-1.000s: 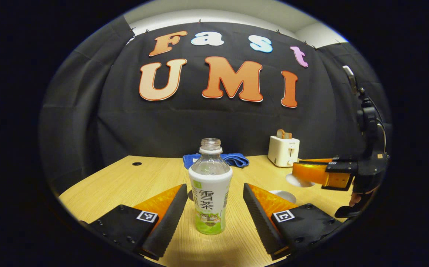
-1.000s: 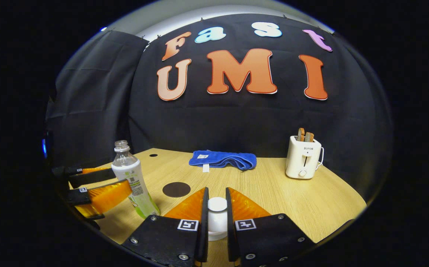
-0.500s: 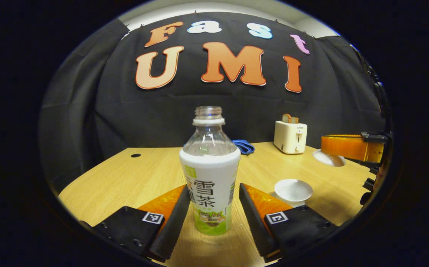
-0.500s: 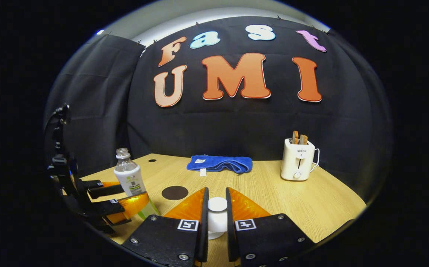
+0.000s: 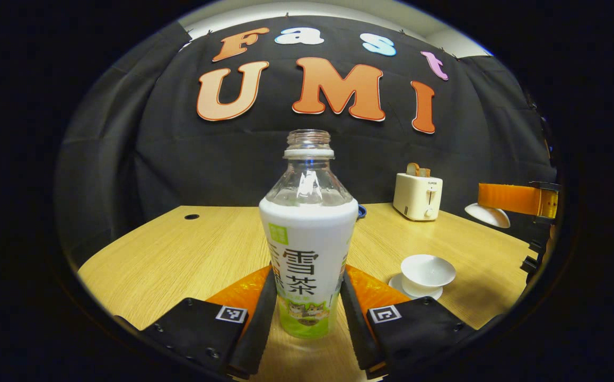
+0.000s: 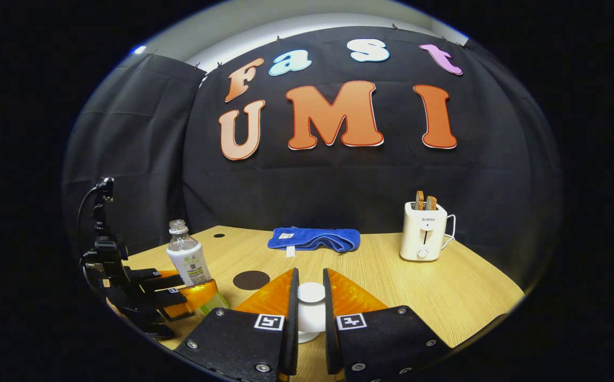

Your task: Open the teacup lid with one hand, grasp the water bottle and pour water into the teacup with the other hand; after pouring, place the water bottle on the coaster and then close the teacup lid.

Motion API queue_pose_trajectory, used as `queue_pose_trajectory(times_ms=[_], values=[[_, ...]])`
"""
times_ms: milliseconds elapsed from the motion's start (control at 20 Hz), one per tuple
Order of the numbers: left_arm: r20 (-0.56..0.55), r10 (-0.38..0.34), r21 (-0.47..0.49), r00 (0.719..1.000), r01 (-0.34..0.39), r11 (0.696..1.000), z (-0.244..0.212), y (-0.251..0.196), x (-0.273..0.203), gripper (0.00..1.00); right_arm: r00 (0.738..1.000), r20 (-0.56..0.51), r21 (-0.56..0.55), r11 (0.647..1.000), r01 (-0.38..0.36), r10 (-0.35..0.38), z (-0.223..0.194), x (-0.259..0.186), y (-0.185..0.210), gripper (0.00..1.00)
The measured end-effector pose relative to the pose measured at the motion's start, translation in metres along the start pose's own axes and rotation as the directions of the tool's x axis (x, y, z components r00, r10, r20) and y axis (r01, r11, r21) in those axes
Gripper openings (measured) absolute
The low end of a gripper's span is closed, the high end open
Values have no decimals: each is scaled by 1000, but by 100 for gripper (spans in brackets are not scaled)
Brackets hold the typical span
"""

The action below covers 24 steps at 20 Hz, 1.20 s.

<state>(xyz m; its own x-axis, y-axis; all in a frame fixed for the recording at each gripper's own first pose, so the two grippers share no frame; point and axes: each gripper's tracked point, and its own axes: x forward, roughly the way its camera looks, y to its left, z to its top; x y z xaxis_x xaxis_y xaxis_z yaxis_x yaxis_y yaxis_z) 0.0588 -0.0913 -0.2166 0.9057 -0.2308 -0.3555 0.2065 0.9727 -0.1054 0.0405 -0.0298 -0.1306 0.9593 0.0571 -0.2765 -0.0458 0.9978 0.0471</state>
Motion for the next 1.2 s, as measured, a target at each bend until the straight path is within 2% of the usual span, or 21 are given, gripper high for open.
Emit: queue_pose_trajectory(times_ms=[150,300,600,750,850,1150,1200], values=[[15,21,48,1000,-21,999,9,7,0,68,1000,-1,-11,1000,3,-3,-1,-1,-1,22],[31,38,146,999,-42,988,19,11,3,67,1000,0,-5,1000,12,-12,1,-4,-8,22],[57,62,357,996,-79,931,42,15,20,67,1000,20,15,1000,16,-16,12,-9,-18,21],[38,70,448,997,-79,891,41,13,25,70,999,31,19,999,28,-29,15,-13,-25,21],[17,75,512,997,-74,856,36,10,28,69,999,30,26,999,41,-41,15,-15,-31,21],[17,75,697,997,-65,714,32,-6,35,69,997,36,34,997,63,-64,17,-18,-48,21],[9,75,718,997,-59,693,27,-8,37,64,997,39,37,997,67,-68,18,-19,-51,21]])
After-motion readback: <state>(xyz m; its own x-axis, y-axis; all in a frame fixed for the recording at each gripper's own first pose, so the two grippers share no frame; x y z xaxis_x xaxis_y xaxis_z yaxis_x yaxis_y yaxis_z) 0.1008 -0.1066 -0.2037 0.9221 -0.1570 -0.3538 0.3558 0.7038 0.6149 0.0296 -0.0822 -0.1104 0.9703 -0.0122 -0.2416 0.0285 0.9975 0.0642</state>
